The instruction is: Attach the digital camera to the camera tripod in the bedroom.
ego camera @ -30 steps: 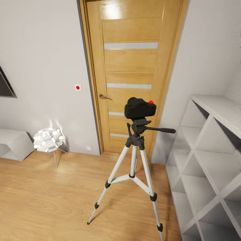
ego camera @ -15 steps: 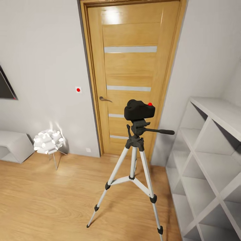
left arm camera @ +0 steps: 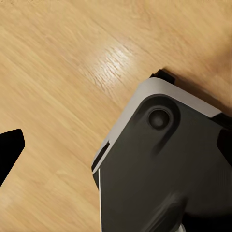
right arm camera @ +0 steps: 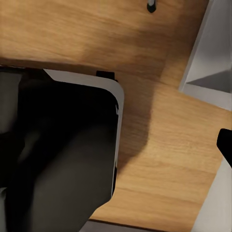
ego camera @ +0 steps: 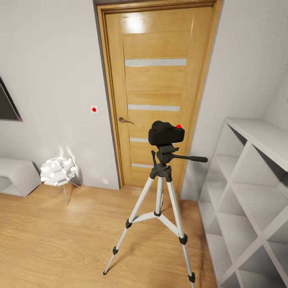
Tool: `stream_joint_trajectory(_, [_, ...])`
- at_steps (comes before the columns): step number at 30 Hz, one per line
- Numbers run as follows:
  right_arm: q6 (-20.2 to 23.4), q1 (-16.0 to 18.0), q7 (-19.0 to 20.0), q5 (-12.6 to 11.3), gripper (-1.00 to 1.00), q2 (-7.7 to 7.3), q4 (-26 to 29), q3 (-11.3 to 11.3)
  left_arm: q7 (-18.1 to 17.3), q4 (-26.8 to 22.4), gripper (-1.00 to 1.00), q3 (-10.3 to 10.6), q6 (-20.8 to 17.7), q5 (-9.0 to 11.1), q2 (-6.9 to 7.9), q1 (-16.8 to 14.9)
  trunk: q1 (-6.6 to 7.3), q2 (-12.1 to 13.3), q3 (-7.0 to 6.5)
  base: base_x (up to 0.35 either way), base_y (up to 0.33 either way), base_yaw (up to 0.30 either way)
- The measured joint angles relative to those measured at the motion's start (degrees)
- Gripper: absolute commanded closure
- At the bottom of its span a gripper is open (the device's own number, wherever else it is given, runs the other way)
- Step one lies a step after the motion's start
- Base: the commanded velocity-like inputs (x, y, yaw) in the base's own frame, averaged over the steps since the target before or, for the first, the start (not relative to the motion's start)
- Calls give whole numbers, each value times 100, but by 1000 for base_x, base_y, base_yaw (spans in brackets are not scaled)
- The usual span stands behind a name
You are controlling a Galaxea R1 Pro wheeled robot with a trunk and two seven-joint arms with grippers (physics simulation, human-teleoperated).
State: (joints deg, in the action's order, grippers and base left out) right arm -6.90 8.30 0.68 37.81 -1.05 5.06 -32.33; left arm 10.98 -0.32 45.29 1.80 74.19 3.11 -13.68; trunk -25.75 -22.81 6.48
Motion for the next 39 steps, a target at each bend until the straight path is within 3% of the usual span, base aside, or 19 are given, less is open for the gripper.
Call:
stream_joint_trajectory(11, [9,0,-19,-12,-100,0,-7,0,-270,7,-100,-1,-9,9,21,0,0,0,-101,0,0,0])
stream_joint_trajectory(39, [9,-1,-33,-12,-100,0,-8,0,-301,8,-100,2,-1,16,6,0,0,1,-359,0,0,0])
